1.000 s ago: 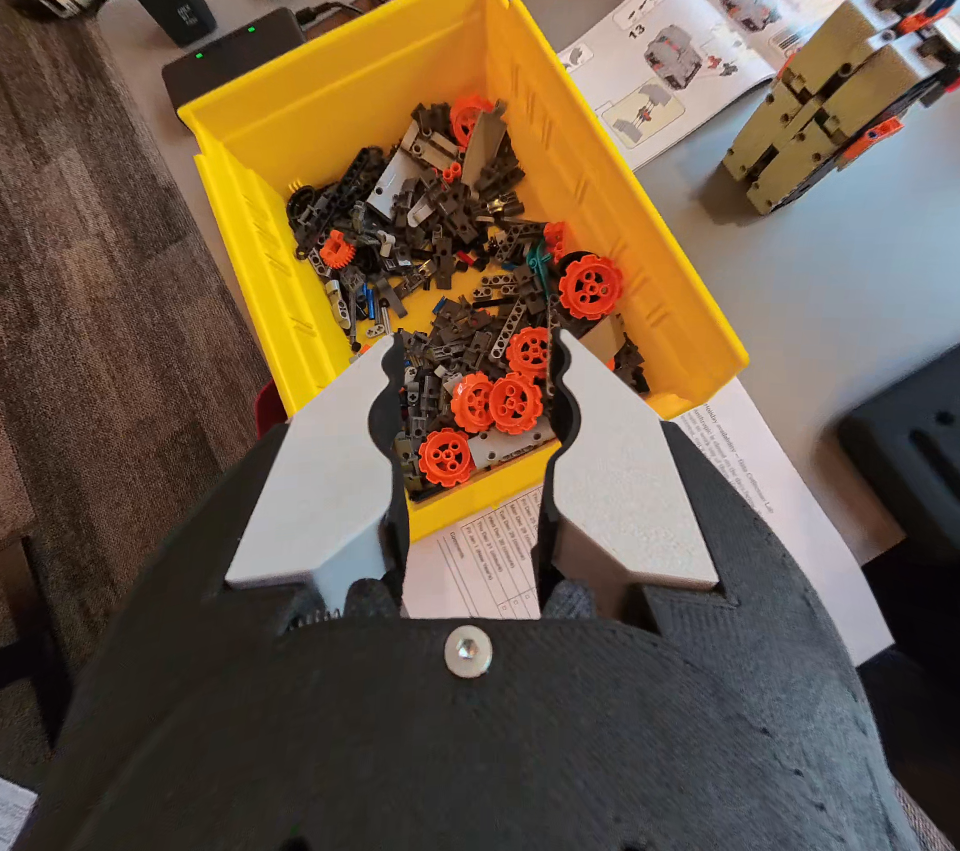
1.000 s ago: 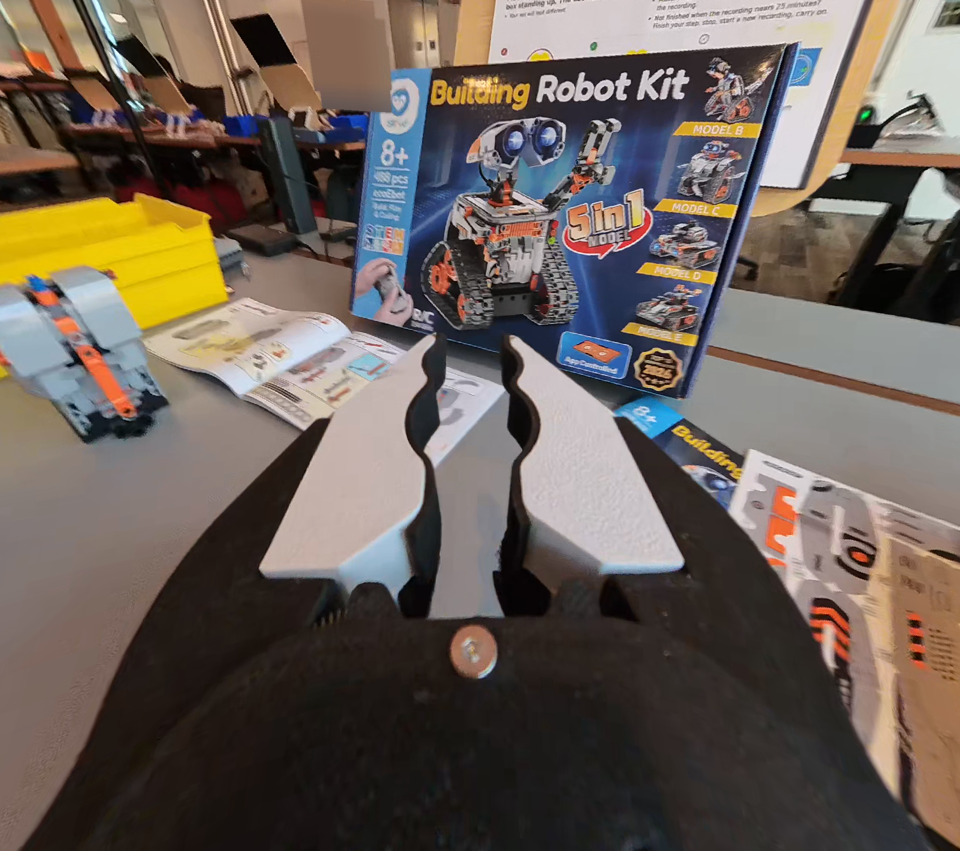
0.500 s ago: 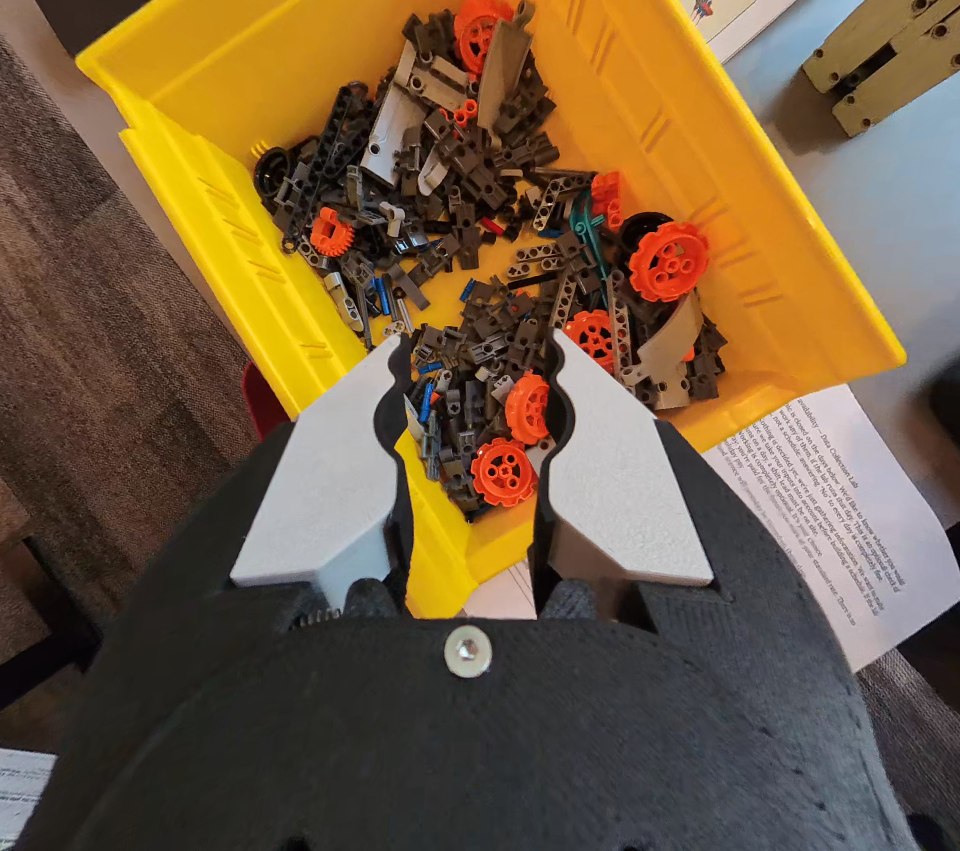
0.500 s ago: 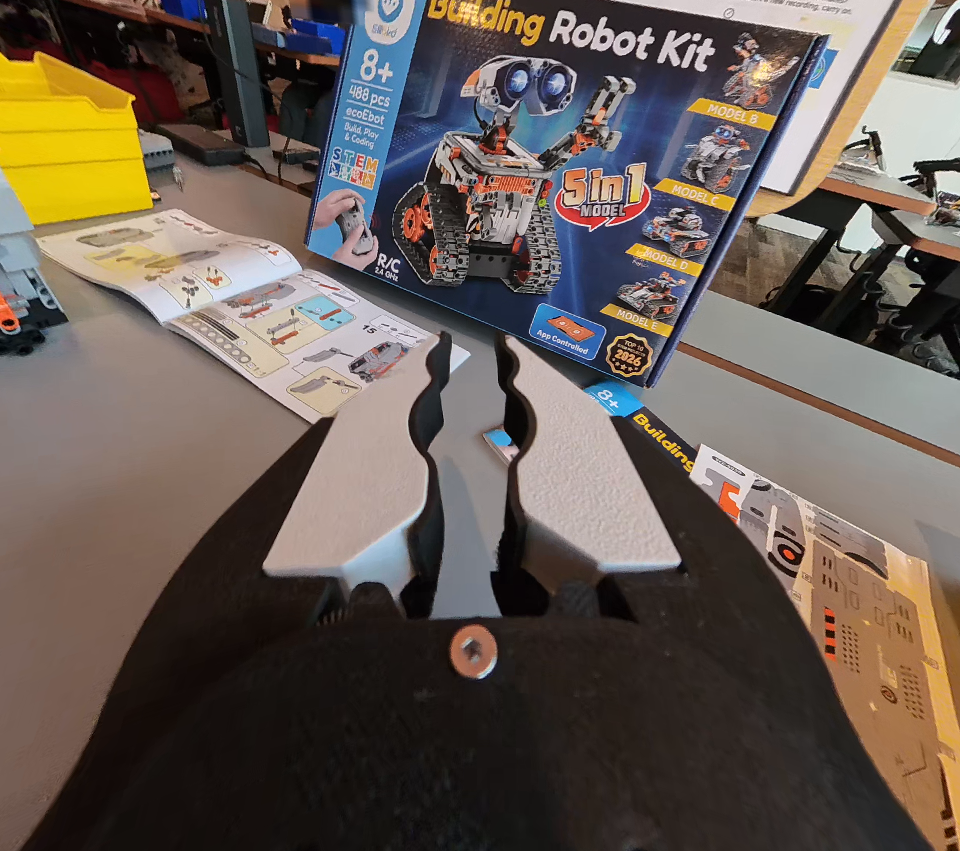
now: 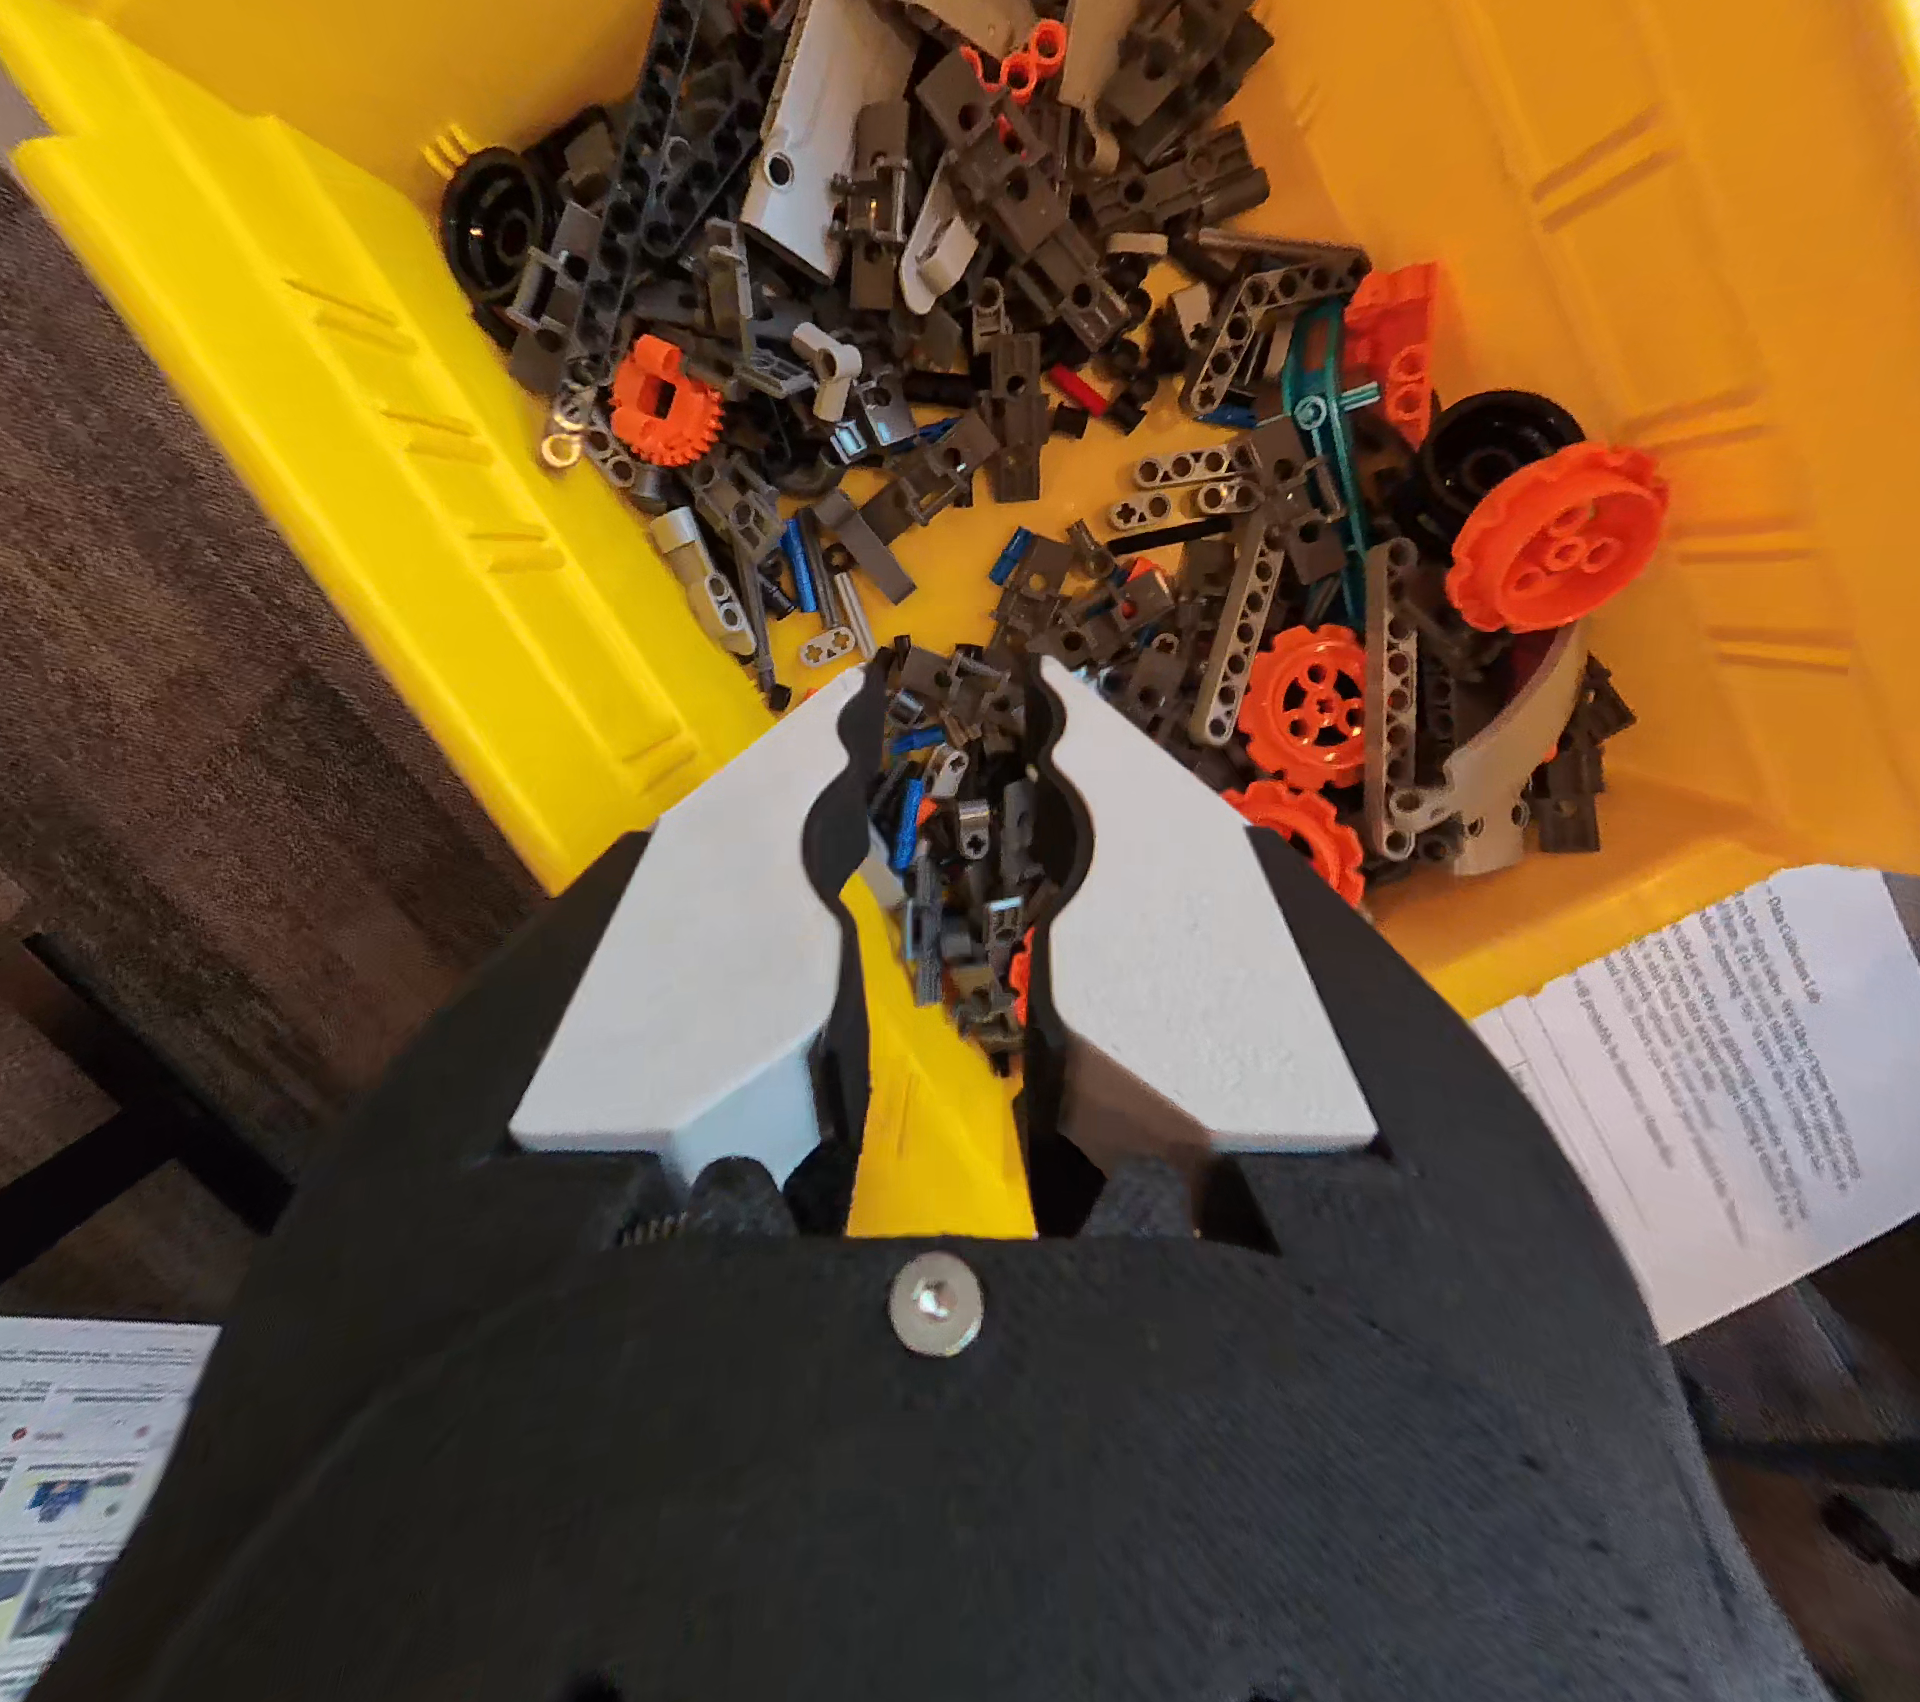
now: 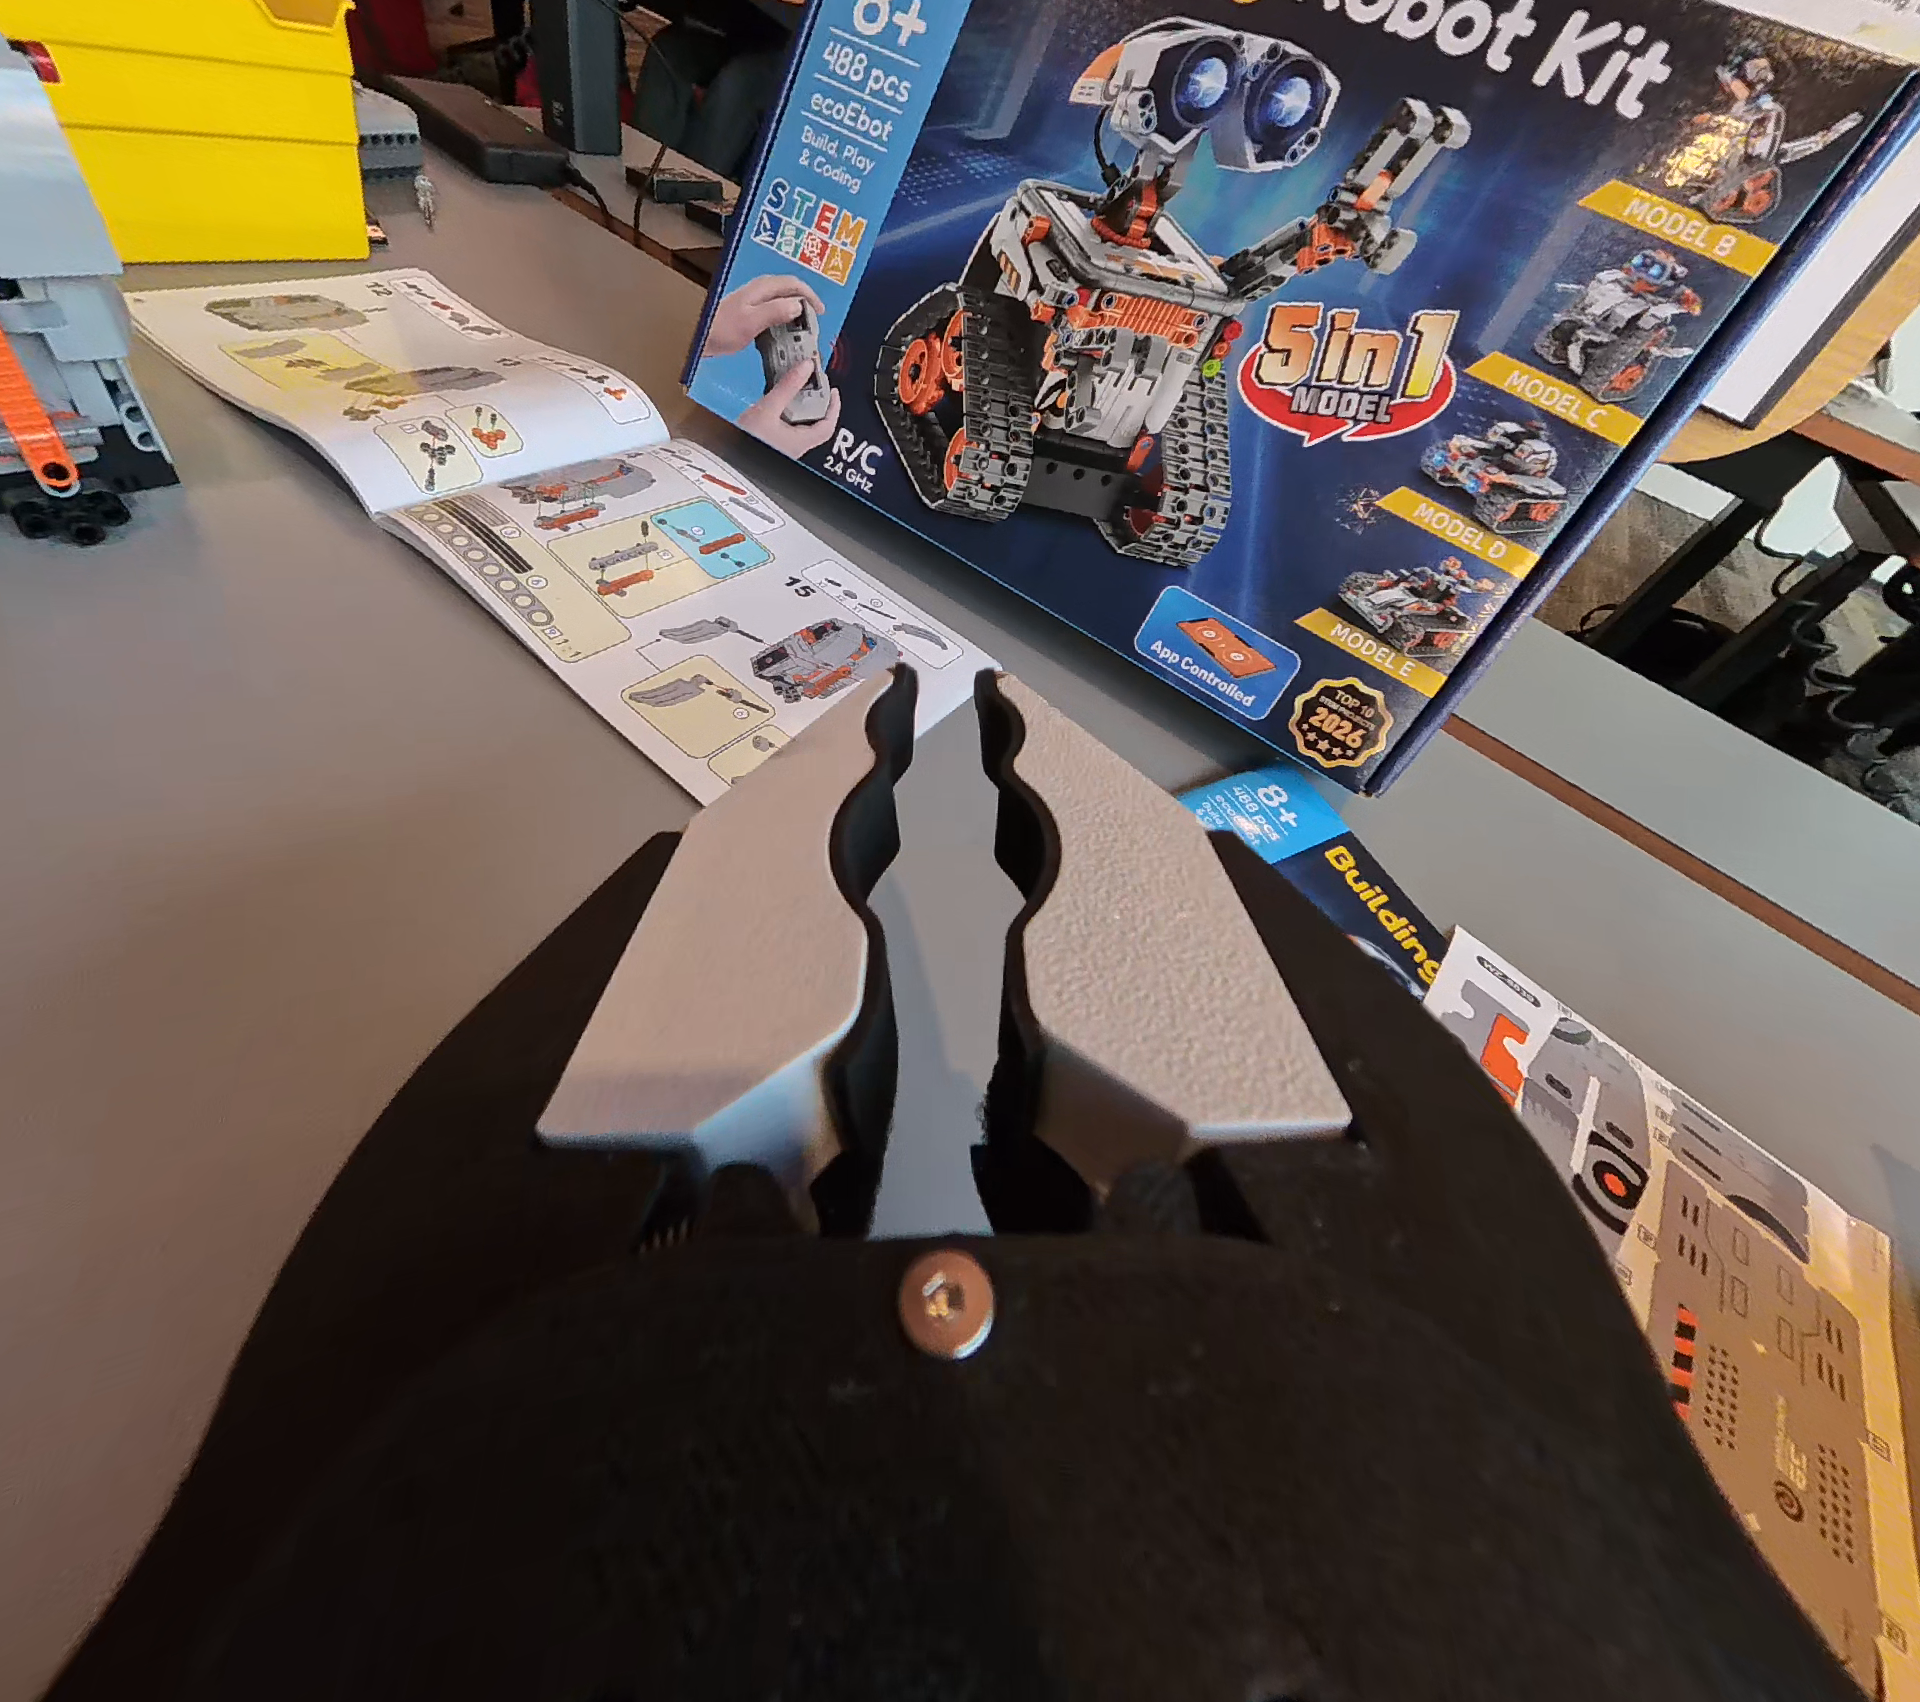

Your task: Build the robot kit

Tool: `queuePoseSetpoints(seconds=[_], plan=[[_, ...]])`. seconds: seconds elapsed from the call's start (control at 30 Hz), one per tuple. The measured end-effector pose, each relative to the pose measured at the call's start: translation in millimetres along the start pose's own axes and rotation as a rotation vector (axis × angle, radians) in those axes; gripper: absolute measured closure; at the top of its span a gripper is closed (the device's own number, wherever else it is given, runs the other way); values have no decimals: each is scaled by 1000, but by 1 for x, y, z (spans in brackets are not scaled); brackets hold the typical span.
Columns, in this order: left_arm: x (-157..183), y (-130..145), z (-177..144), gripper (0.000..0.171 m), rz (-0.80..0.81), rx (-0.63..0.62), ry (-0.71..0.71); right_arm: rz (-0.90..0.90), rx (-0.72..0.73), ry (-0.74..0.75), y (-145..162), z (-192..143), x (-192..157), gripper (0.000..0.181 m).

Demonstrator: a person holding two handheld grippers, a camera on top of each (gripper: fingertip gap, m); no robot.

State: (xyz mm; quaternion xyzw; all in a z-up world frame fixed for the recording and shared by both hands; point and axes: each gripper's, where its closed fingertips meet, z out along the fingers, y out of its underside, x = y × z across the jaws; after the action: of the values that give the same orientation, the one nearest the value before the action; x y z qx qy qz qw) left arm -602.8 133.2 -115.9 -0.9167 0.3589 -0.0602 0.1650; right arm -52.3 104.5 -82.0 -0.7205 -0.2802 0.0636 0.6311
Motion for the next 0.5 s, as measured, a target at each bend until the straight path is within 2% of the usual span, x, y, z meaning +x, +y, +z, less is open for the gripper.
queuePoseSetpoints(seconds=[0.27,0.5], plan=[[7,-8,35,157,71,-88,34,-11,1,-10,-1,-1,-2,172],[24,-11,43,160,92,-103,134,-14,1,-27,-2,0,-5,172]])
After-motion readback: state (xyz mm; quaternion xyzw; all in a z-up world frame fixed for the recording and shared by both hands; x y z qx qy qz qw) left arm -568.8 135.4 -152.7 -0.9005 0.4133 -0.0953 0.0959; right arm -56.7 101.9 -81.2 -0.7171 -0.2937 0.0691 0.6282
